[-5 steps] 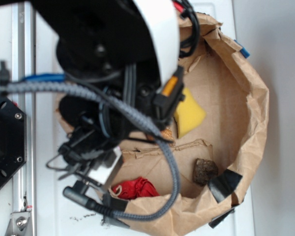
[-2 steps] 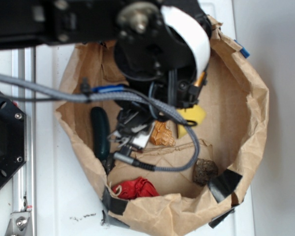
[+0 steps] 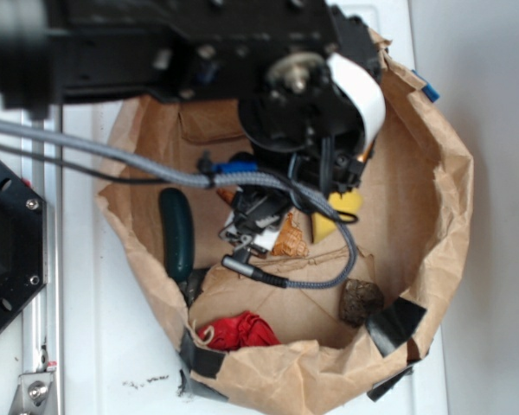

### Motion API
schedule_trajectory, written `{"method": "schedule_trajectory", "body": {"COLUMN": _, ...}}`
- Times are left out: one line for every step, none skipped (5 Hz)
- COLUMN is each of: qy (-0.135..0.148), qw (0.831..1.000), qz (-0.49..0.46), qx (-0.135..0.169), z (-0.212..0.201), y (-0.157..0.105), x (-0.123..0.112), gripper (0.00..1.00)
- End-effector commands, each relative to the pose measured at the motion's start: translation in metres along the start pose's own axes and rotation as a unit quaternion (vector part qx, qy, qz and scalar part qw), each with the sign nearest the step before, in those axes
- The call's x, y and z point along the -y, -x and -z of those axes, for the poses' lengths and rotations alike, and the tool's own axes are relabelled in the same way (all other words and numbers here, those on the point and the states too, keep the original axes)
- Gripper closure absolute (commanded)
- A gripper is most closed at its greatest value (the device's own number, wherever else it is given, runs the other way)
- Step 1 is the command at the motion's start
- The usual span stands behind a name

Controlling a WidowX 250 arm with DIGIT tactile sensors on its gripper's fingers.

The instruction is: Grab the rock.

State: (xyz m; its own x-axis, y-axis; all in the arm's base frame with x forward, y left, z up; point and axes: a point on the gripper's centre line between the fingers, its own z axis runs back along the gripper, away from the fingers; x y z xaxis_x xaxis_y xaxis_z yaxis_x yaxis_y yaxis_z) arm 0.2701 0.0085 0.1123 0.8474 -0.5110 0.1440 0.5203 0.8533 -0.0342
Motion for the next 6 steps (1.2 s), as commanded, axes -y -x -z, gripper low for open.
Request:
{"method": "schedule_trajectory", "body": {"qy": -0.016, "qw": 0.996, "qz": 0.067, "qx": 0.065, "z": 0.022, "y": -0.035, "x": 0.031, "gripper": 0.0}}
{"method": "schedule_trajectory", "body": {"qy": -0.019, "qw": 0.994, "qz": 0.074, "qx": 0.081, "z": 0.032, "y": -0.043, "x": 0.039, "gripper": 0.0}}
{"method": "schedule_trajectory", "body": {"qy": -0.04, "qw": 0.991, "qz": 0.085, "qx": 0.092, "z": 0.045, "y": -0.052, "x": 0.042, "gripper": 0.0}}
{"method": "schedule_trajectory", "body": {"qy": -0.044, "qw": 0.989, "qz": 0.1, "qx": 0.1, "z": 0.054, "y": -0.06, "x": 0.04, "gripper": 0.0}}
{"method": "schedule_trajectory", "body": {"qy": -0.04, "qw": 0.985, "qz": 0.116, "qx": 0.12, "z": 0.061, "y": -0.067, "x": 0.04, "gripper": 0.0}}
{"method": "schedule_trajectory", "body": {"qy": -0.045, "qw": 0.983, "qz": 0.127, "qx": 0.122, "z": 0.069, "y": -0.07, "x": 0.047, "gripper": 0.0}}
